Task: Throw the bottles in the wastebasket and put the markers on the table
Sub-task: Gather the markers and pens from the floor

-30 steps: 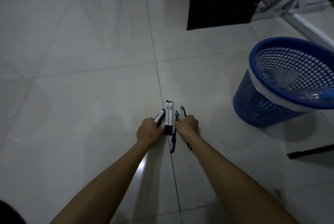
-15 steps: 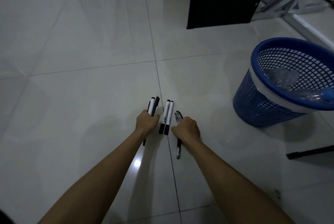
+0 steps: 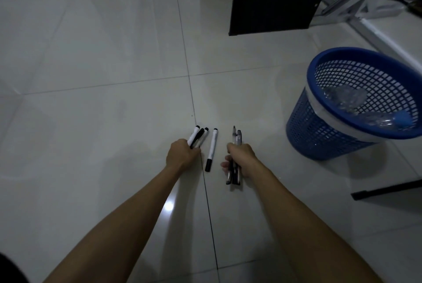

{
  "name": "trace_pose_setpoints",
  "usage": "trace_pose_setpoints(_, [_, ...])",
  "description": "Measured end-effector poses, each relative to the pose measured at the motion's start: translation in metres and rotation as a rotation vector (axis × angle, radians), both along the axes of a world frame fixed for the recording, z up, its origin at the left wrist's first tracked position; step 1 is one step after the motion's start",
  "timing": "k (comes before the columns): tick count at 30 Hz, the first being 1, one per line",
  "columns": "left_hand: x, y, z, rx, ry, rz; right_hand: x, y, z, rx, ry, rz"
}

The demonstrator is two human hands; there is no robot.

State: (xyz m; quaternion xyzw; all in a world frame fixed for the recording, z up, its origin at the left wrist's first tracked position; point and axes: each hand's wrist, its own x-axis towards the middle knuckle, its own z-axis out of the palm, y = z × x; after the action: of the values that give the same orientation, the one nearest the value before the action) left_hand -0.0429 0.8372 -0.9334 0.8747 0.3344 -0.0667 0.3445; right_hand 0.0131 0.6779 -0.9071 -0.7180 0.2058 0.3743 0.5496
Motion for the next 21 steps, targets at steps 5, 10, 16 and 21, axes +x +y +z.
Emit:
trace_pose_setpoints(5, [-0.011,0.012,0.003,-0.039,0.023,0.058,0.002,0.024,-0.002,-0.124,-0.195,0.034])
trace_pose_setpoints(10, [-0.022,0.028,0.007,-0.325,-0.080,0.197,-0.002,0.044,-0.012,-0.440,-0.380,0.170])
trace_pose_setpoints(16, [-0.033,0.038,0.006,-0.488,-0.103,0.258,-0.002,0.036,-0.015,-0.617,-0.462,0.188])
trace_pose_setpoints(21, [-0.025,0.028,0.008,-0.528,-0.104,0.257,-0.001,0.012,-0.012,-0.695,-0.465,0.196])
